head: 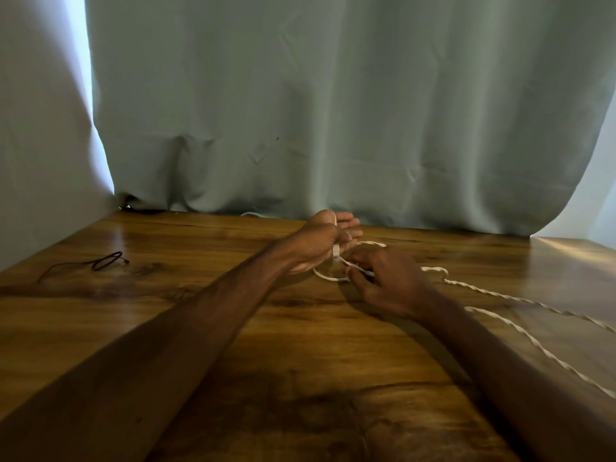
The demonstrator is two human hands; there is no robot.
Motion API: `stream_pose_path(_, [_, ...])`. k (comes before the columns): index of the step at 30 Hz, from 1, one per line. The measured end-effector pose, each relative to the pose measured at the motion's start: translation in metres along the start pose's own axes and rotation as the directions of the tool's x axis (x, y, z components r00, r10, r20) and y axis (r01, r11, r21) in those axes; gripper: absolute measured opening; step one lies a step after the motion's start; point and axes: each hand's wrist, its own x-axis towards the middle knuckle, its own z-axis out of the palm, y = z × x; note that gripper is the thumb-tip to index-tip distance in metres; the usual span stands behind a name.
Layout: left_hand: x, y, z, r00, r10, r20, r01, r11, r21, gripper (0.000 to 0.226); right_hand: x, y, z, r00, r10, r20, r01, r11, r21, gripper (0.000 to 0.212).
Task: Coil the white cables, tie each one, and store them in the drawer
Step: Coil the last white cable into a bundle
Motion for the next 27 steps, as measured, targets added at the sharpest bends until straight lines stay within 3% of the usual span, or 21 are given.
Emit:
stream_pose_path(4, [0.008, -0.005, -0.004, 0.994, 0.067, -0.091, -0.055, 0.99, 0.129, 0.059, -0.003, 0.005, -0.012, 1.0, 0.005, -0.024, -0.008, 0.992, -0.122, 0.023])
stream_pose_path(6, [0.007, -0.006, -0.005, 0.982, 0.13, -0.137, -0.088, 0.956, 0.281, 0.056, -0.005, 0.009, -0.018, 0.997, -0.001, -0.075, -0.011, 0.988, -0.157, 0.031])
stream_pose_path(9, [0.001, -0.01, -0.016, 0.968, 0.196, -0.159, -0.106, 0.888, 0.447, 0.054, -0.008, 0.015, -0.027, 0.989, 0.007, -0.147, -0.018, 0.997, -0.075, 0.026])
stream_pose_path(12, [-0.004, -0.014, -0.025, 0.983, 0.118, -0.142, -0.039, 0.885, 0.463, 0.051, -0.008, 0.02, -0.028, 0.981, -0.015, -0.195, 0.014, 1.0, -0.009, 0.021])
stream_pose_path(16, [-0.004, -0.013, -0.018, 0.998, 0.065, -0.002, -0.057, 0.884, 0.464, 0.031, -0.006, 0.024, -0.024, 0.916, -0.093, -0.389, 0.072, 0.995, -0.069, 0.012])
stream_pose_path(19, [-0.007, -0.007, -0.003, 0.981, -0.112, 0.157, 0.038, 0.911, 0.411, 0.068, -0.006, 0.028, -0.027, 0.854, -0.106, -0.509, 0.061, 0.993, -0.105, 0.011])
stream_pose_path(22, [-0.007, -0.002, 0.011, 0.892, -0.287, 0.35, 0.162, 0.925, 0.343, 0.093, -0.006, 0.037, -0.028, 0.836, -0.037, -0.548, -0.014, 0.996, -0.089, 0.011])
stream_pose_path(27, [-0.014, 0.011, 0.022, 0.788, -0.274, 0.552, 0.253, 0.961, 0.115, 0.056, -0.007, 0.057, -0.028, 0.901, 0.1, -0.423, -0.057, 0.992, 0.114, 0.023])
